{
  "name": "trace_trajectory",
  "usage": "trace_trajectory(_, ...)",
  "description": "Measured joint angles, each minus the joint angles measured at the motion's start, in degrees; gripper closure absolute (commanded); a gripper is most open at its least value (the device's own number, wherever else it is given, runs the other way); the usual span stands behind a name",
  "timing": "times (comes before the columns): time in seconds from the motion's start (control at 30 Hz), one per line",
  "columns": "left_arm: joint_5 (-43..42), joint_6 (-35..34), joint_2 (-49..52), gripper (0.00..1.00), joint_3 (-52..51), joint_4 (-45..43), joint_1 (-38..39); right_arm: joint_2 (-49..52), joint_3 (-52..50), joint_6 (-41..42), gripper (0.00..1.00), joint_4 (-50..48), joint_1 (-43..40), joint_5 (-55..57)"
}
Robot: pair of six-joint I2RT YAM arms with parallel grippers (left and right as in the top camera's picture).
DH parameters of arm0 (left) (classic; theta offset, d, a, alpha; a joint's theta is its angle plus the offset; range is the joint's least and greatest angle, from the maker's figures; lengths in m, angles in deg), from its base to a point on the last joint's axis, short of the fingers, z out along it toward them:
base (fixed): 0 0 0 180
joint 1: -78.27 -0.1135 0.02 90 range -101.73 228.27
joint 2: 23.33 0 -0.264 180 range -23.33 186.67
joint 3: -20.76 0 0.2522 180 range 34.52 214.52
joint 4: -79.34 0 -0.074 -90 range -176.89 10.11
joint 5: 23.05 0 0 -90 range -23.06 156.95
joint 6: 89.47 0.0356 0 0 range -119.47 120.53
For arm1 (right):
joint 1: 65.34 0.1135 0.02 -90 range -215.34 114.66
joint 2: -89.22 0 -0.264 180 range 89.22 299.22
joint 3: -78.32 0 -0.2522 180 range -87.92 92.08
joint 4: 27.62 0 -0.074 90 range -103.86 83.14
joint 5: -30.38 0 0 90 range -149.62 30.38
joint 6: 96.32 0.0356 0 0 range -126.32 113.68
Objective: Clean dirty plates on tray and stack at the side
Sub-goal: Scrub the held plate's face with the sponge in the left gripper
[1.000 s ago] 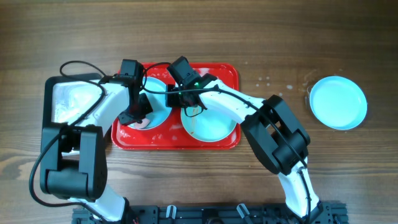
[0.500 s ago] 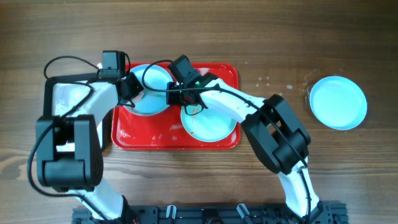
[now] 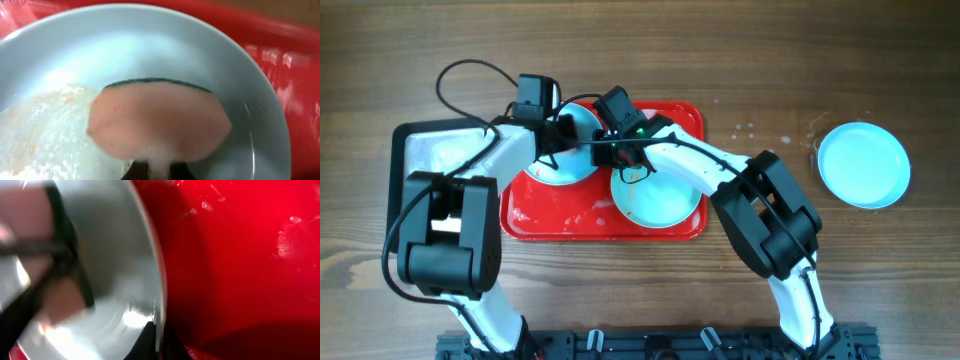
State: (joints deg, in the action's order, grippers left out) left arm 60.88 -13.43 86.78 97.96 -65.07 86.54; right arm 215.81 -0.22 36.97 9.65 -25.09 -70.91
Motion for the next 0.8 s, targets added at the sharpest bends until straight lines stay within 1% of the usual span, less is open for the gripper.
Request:
trace_trajectory(0.1, -3.1, 1.6, -0.8, 0.96, 1.2, 9.6, -0.4, -0.1, 0.0, -1.6, 0.96, 0.7, -0.2, 0.3)
trace_trajectory(0.2, -7.0, 2.1, -0.5, 0.96, 2.3, 16.7, -0.5, -0.2, 0.0, -2.8, 0.96, 0.7, -0.2, 0.4)
trace_trajectory(0.27, -8.4, 0.6, 0.1, 0.96, 3.7, 24.3, -0.8, -0.2, 0.0, -3.1, 0.95, 0.7, -0.2, 0.4)
trace_trajectory(0.4, -6.2, -4.2, 0.7, 0.96, 4.7, 31.0, -3.0, -0.1, 0.0, -3.7, 0.96, 0.4, 0.8, -0.9)
trace_trajectory(0.47, -4.8, -6.7, 0.7, 0.96, 4.7, 32.0, -4.6, -0.1, -0.1, -3.7, 0.96, 0.1, 1.9, -1.2)
trace_trajectory(0.57, -3.6, -10.8, 0.4, 0.96, 4.2, 30.4, -6.6, -0.1, -0.1, -3.7, 0.96, 0.0, 1.9, -1.4)
trace_trajectory(0.67, -2.3, -15.2, -0.2, 0.96, 3.7, 25.6, -8.2, -0.1, -0.1, -3.4, 0.96, 0.0, 1.8, -1.3)
trace_trajectory(0.8, 2.6, -22.5, -0.6, 0.96, 3.6, 19.0, -8.9, -0.1, -0.1, -3.4, 0.96, 0.0, 1.8, -1.3)
